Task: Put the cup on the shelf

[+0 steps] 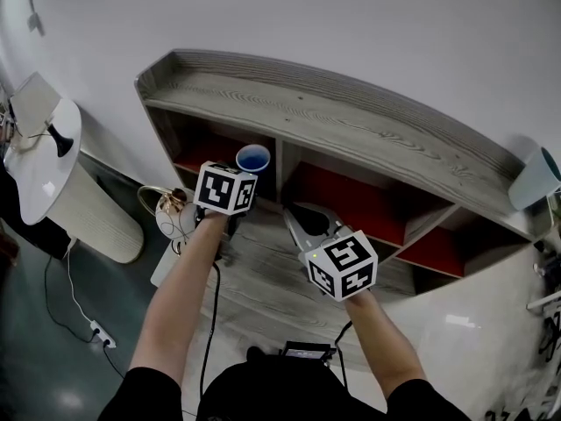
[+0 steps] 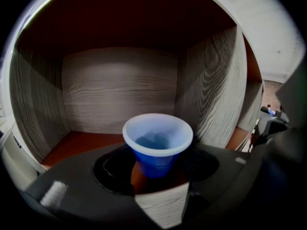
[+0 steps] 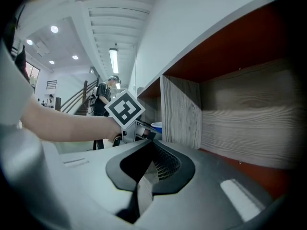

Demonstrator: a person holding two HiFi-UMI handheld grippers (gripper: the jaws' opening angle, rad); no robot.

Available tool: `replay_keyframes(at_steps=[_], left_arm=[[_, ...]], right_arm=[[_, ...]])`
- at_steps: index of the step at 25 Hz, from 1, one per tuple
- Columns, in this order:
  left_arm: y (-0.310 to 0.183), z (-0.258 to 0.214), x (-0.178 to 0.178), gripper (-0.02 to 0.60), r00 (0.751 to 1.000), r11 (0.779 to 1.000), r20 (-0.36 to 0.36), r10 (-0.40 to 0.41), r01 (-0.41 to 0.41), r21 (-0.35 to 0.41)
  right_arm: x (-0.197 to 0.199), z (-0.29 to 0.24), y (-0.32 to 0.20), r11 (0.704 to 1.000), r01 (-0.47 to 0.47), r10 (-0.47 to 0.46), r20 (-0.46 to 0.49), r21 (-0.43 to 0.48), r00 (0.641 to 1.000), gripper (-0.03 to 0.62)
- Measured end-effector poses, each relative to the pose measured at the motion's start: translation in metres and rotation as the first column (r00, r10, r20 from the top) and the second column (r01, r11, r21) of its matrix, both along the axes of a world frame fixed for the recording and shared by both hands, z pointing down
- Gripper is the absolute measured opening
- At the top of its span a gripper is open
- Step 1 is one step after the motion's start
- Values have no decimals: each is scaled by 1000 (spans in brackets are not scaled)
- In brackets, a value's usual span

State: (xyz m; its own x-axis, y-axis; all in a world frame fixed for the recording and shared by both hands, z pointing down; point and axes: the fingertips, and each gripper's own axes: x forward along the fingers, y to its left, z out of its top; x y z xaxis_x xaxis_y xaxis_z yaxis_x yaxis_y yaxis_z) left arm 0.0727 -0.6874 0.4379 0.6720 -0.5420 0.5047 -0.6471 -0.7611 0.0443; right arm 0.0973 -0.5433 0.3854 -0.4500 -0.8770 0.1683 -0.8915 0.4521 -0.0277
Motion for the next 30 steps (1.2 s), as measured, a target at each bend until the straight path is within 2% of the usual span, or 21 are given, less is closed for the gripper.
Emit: replay_keyframes(at_steps=[15,21,26,30], left_arm=[[-5,3,-1,299,1000,1000,1,9,-9,2],[-7,4,-4,343,1000,1000,-5,10,-10,10],[-3,-4,-3,380,999,998,-18,32,-31,46],[2,-9,-11,388,1000,998,-23,16,-15,60]], right_arm=[[0,2,1,1000,-13,13,-3,-7,1000,12],[-1,2,1,1000,-13,13,-3,-7,1000,12],[-2,4,1,1000,-14,14,-1,-11,1000,12],[-4,5,-1,1000,-12,12,1,-12,1000,12]])
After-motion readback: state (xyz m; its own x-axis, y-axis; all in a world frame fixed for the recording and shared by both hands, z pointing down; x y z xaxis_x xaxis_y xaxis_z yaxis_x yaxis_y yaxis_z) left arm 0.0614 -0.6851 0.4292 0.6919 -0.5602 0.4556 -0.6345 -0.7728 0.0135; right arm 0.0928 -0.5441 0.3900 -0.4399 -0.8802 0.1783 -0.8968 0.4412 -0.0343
